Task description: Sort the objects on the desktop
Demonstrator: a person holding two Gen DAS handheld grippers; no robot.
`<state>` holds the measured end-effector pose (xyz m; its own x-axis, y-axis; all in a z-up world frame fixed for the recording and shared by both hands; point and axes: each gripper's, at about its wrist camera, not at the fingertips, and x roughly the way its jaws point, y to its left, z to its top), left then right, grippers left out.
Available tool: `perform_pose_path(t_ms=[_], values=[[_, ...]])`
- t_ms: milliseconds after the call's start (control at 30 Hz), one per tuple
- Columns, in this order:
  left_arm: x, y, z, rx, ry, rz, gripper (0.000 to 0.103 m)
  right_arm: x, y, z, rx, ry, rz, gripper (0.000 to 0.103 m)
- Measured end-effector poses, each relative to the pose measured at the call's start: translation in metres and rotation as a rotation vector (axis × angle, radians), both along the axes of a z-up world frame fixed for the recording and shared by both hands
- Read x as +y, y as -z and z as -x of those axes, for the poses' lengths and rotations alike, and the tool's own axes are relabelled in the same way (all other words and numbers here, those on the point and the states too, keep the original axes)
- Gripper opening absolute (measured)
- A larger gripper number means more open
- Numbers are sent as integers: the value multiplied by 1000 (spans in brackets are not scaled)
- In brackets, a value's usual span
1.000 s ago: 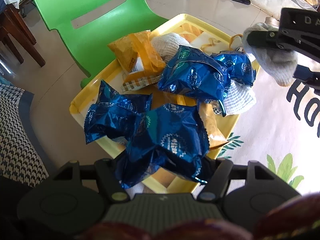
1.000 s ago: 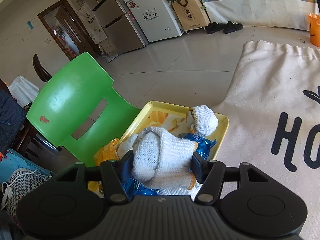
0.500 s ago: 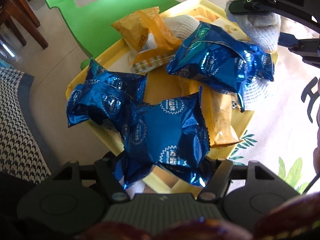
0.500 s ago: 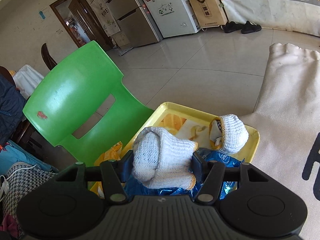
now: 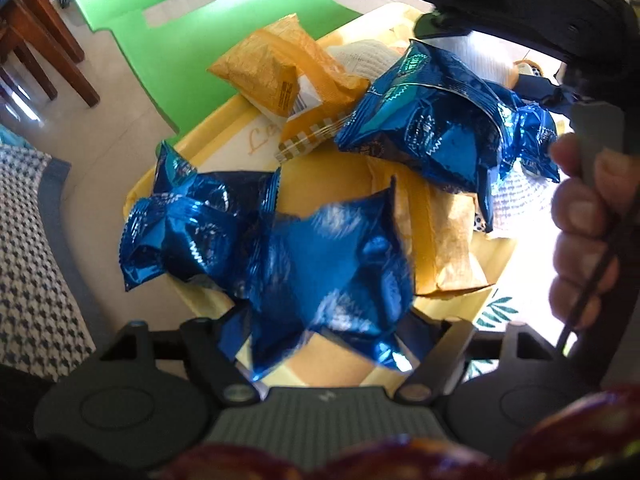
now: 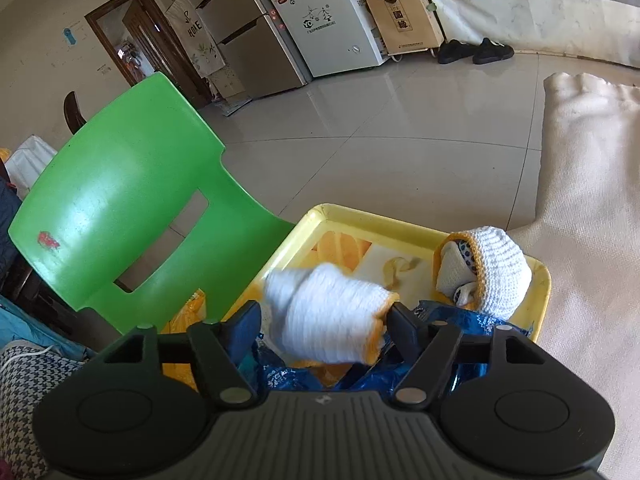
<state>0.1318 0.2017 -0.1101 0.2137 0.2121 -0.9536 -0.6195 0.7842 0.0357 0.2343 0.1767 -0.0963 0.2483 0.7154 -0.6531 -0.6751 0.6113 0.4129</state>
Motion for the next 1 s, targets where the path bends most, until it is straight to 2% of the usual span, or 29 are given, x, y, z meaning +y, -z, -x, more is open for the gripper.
perform_pose_path(t_ms=[67,300,533,733,1000], values=[[-1,-4,0,-12,-7,-13,92,-1,-3,1,-6,-10,-9,74],[-14,-16,4,-27,7,-62,102,-17,-27,7,-62,-24,-17,79],[-16,-26,5,-39,25,-79,102,-52,-49,12,-66,30,17,80],[-16,-28,7,-45,27,-79,102,-107,-70,18,-93,155,44,85],[-20,-31,10,-52,50,-123,102,-175,-78,38,-90,285,153,85]])
